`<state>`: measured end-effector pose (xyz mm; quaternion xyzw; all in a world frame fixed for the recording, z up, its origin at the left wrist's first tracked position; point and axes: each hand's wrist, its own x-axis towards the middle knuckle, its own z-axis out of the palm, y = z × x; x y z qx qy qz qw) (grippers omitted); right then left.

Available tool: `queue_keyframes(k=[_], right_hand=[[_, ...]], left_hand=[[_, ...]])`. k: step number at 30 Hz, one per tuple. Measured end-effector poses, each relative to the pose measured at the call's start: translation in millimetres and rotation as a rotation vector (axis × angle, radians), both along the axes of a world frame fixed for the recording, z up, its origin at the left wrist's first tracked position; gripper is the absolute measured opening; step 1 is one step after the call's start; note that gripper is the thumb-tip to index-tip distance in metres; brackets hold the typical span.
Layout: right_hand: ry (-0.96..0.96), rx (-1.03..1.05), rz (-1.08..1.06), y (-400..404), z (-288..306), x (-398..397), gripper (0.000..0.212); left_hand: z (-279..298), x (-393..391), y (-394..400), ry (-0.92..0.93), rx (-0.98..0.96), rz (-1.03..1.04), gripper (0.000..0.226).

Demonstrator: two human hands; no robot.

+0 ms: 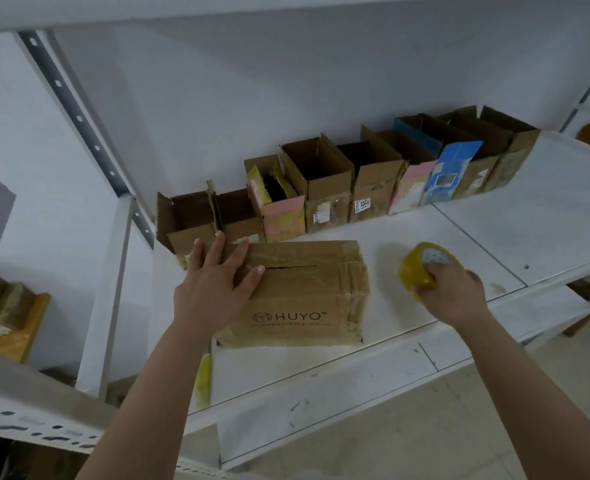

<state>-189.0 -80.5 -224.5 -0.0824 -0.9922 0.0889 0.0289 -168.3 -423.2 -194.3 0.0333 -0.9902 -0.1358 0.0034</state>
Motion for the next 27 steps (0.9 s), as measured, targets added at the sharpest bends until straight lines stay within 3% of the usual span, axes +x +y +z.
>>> queue_keyframes(k=[5,10,15,18,20,23,27], right_hand=[[0.201,-0.574,0.281,-36.9,83.3,6.3,0.013],[-0.045,-0.89,0.573,-86.9,130.2,18.5,0.013],[-0.3,-0.964,0.583,-122.1,125.7,17.9,0.009],[-0.316,-0.967,0.583,-129.9,124.6,14.0,0.014],[-0.313,-0.984,0.592,-132.8,125.0,12.5,0.017],[-0.298,-1.005,0.599,-136.6,125.2,10.5,0.018],[-0.293,-1.013,0.628,-140.3,124.8,8.9,0.029]], left_hand=[[0.7,-8.3,14.0,0.002,0.04,0.022,0.067],[-0.2,-3.4,24.9,0.006,0.091,-0.082,0.064],[3.4,-1.8,14.7,0.018,0.274,-0.134,0.05],[6.8,9.2,13.5,0.16,0.603,-0.115,0.039],[12.4,20.2,16.3,0.223,0.858,-0.025,0.044],[17.6,29.5,25.9,0.212,0.966,-0.064,0.076],[25.0,33.0,36.1,0.242,1.113,-0.173,0.068]])
